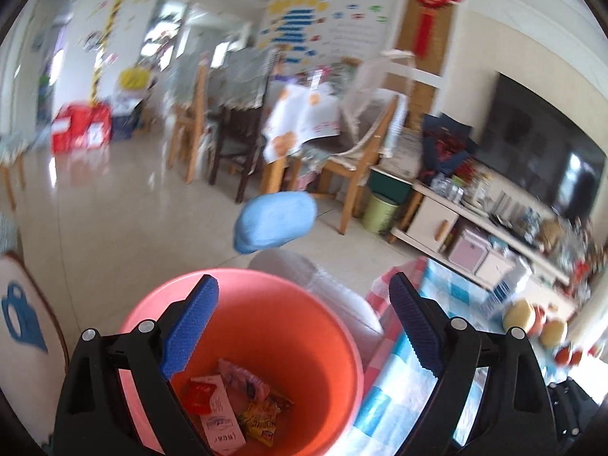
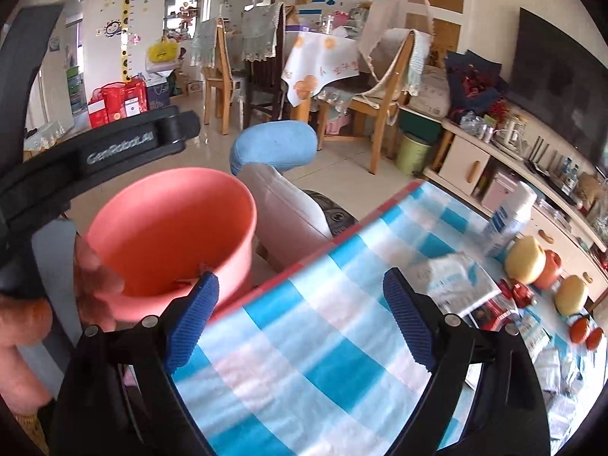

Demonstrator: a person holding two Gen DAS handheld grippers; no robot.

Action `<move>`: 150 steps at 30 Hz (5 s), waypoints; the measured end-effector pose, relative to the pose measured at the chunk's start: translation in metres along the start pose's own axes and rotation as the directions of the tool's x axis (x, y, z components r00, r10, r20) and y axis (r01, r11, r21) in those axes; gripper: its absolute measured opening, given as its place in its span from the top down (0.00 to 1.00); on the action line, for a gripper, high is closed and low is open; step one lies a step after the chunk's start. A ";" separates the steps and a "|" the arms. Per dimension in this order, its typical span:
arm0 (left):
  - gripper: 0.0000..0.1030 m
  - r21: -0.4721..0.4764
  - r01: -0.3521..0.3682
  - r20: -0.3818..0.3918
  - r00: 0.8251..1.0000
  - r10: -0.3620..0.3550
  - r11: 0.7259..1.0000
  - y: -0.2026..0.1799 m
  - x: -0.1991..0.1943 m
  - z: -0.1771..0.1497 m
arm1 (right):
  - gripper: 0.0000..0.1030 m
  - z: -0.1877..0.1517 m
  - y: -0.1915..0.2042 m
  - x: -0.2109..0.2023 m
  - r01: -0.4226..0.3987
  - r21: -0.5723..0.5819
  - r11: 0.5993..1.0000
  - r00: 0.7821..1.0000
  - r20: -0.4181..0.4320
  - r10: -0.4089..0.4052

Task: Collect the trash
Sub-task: 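Swing both tools back from the bucket toward the table, then grasp the grey feather-print wipes packet with the left tool, then hold the wipes packet in the left tool while the right tool grasps the white milk carton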

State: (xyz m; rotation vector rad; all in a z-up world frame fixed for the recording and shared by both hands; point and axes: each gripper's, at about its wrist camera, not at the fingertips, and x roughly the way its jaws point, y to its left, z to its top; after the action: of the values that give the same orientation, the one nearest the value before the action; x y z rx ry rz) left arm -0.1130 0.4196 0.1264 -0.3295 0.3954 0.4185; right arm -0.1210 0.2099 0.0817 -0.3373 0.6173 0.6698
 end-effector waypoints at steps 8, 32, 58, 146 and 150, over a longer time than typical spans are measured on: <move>0.12 0.052 0.103 -0.026 0.994 -0.102 0.993 -0.034 -0.005 -0.010 | 0.04 -0.038 -0.030 -0.033 0.053 0.030 0.998 0.998 0.013 -0.054; 0.12 0.276 0.231 -0.196 0.964 -0.181 0.933 -0.129 0.002 -0.058 | 0.04 -0.117 -0.096 -0.079 0.071 0.154 0.986 0.997 -0.015 -0.069; 0.12 0.548 0.480 -0.445 0.861 -0.248 0.684 -0.249 0.081 -0.098 | 0.04 -0.167 -0.316 -0.134 0.168 0.610 0.774 0.977 0.003 -0.213; 0.12 0.436 0.686 -0.672 0.679 -0.296 0.583 -0.310 0.105 -0.150 | 0.04 -0.232 -0.352 -0.126 0.158 0.864 0.479 0.986 -0.118 -0.114; 0.18 0.424 0.679 -0.673 0.679 -0.293 0.600 -0.309 0.102 -0.152 | 0.08 -0.229 -0.332 -0.110 0.132 0.864 0.486 0.991 -0.108 -0.077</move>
State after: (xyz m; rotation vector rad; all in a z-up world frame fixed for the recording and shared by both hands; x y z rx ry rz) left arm 0.0668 0.1277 0.0195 0.1569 0.9529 -0.4363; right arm -0.0639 -0.1974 0.0065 0.5859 0.9079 0.1473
